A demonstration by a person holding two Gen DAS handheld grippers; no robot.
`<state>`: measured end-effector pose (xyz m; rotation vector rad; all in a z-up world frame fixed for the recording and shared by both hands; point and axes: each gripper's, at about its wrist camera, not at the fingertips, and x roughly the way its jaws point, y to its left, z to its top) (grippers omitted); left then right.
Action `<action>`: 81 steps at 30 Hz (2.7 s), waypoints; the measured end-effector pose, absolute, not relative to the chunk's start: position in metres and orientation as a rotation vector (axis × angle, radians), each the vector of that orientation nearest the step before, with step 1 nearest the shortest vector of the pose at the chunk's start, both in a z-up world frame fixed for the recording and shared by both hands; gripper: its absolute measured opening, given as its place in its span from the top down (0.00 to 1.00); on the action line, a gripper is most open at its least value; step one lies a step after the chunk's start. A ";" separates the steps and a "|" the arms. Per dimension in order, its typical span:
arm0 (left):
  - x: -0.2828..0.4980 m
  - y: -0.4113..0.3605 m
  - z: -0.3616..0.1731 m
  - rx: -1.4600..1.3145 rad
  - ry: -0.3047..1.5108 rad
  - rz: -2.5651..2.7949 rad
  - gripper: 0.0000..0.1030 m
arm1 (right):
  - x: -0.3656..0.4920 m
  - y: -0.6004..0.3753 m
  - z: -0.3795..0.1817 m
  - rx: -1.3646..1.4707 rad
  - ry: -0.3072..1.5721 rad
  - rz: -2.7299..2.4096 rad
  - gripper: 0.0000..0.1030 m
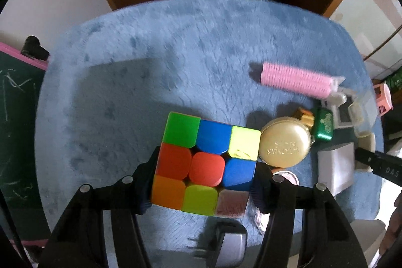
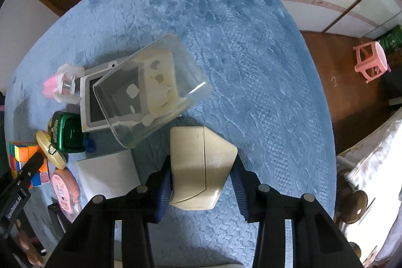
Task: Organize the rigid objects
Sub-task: 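Grasp the Rubik's cube with the left tool while the right grasps the beige block, then place the cube and beige block into the tray and open both tools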
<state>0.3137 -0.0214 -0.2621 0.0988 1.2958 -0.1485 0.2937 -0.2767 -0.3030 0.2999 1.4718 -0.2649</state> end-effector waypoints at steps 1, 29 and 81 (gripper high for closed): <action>0.311 -0.019 -0.254 0.100 1.282 -0.142 0.39 | 0.291 -0.278 -0.299 0.308 1.465 -0.261 0.58; 0.107 0.011 -0.063 0.072 1.034 -0.124 0.38 | 0.083 -0.204 -0.071 0.193 1.008 0.102 0.58; 0.008 0.001 -0.218 0.181 1.201 -0.187 0.24 | -0.011 -0.113 -0.234 -0.145 1.241 0.164 0.41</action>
